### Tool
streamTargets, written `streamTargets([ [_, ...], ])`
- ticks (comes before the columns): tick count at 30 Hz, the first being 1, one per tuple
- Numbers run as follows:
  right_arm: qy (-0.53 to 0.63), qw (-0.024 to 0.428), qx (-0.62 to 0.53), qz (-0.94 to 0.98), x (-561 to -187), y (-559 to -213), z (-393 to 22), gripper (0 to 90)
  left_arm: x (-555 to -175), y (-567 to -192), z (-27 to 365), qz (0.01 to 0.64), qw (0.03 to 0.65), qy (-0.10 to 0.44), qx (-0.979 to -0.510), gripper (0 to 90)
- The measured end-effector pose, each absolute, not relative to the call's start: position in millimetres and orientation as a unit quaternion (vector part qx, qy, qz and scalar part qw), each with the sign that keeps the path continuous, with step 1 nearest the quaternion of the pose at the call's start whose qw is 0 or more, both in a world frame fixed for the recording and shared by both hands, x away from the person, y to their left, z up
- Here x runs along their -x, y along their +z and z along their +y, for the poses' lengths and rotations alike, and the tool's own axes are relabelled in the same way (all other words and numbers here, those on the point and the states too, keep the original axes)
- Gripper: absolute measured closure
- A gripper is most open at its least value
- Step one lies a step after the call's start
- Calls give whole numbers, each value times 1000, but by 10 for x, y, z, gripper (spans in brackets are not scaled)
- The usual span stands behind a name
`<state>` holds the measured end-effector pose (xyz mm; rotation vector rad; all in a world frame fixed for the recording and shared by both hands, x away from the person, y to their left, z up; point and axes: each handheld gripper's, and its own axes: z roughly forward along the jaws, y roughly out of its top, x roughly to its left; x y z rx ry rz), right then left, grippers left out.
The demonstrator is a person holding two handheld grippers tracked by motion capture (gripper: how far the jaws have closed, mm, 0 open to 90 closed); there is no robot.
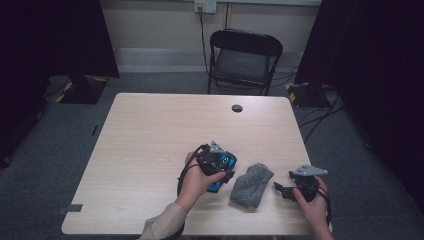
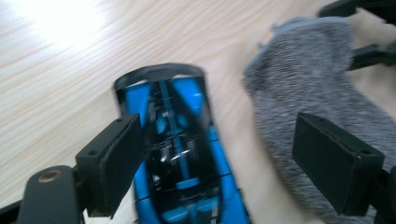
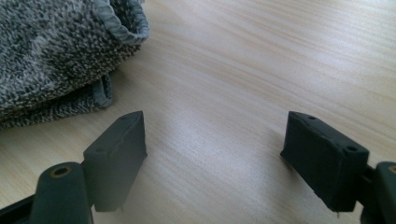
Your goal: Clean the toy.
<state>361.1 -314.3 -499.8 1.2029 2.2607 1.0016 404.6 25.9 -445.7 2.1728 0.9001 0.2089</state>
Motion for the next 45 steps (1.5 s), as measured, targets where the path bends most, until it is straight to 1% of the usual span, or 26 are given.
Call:
streamTargets([
  [6,358,194,-428,807,-3609,-4998,-3143,205,-4103,-4603,281,369,369,91,-848,165],
  [14,358,194,-428,807,-3609,-4998,-3143,206,-4149,-4728,187,390,366,96,-839,171],
  [22,358,194,-427,808,-3606,-4998,-3142,206,-4199,-4876,102,405,350,99,-839,181],
  [27,358,193,-427,808,-3607,-4998,-3143,205,-4207,-4891,69,403,350,111,-839,179],
  [33,358,193,-427,808,-3607,-4998,-3143,205,-4199,-4896,63,392,342,124,-845,211],
  [42,358,192,-428,807,-3608,-4998,-3144,205,-4181,-4900,26,385,329,141,-851,215],
  [45,358,192,-428,807,-3607,-4998,-3144,205,-4182,-4895,18,387,328,140,-850,223],
])
